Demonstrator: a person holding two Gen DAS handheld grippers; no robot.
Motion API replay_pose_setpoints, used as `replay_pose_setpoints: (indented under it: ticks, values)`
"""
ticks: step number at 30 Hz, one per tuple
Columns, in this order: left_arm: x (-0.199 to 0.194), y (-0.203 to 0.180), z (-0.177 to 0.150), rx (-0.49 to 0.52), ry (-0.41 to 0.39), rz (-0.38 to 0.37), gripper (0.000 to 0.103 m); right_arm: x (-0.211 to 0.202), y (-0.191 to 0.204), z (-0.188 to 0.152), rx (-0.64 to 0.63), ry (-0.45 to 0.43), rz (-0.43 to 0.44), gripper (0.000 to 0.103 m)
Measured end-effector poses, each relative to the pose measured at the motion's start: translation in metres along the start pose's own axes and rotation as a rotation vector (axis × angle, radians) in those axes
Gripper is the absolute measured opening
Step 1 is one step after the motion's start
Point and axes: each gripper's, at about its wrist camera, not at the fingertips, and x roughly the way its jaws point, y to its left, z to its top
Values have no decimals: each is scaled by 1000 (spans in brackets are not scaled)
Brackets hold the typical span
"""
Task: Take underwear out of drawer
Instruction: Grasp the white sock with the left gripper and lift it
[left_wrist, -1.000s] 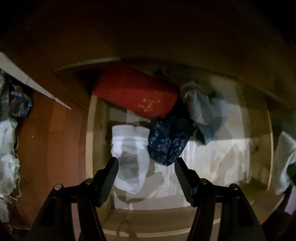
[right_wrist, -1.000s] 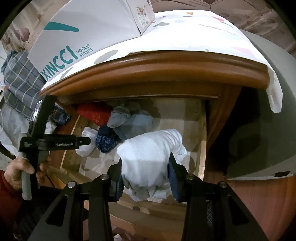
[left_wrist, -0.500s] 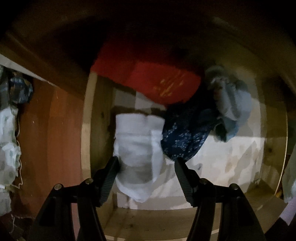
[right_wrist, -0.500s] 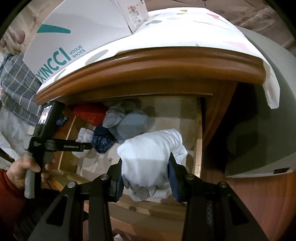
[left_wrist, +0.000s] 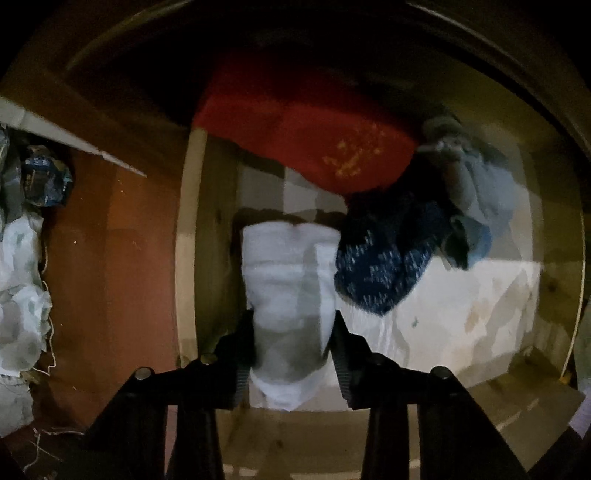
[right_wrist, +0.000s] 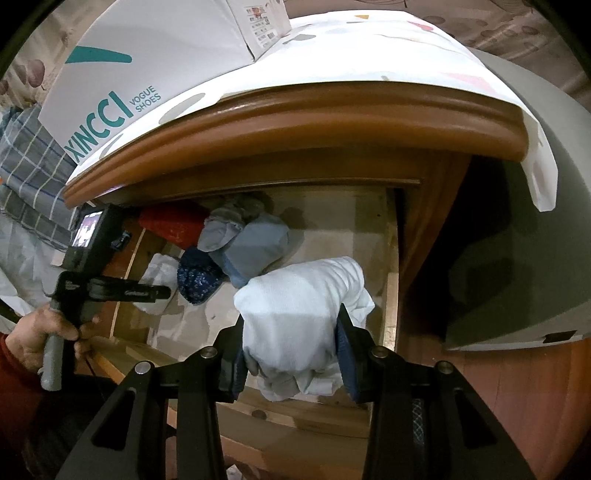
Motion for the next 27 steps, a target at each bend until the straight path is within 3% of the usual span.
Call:
replay_pose_setpoints:
  ticks: [8, 13, 27]
  values:
    - [-24, -11, -30, 42, -39, -12, 37, 3, 1, 0, -8, 7, -13, 37]
    - [-51, -19, -46, 74, -116, -12, 37, 6, 1, -1, -11, 14, -24, 37]
    - [-115, -32, -82, 150, -319, 79, 38, 8, 1, -2, -15, 16, -31, 37]
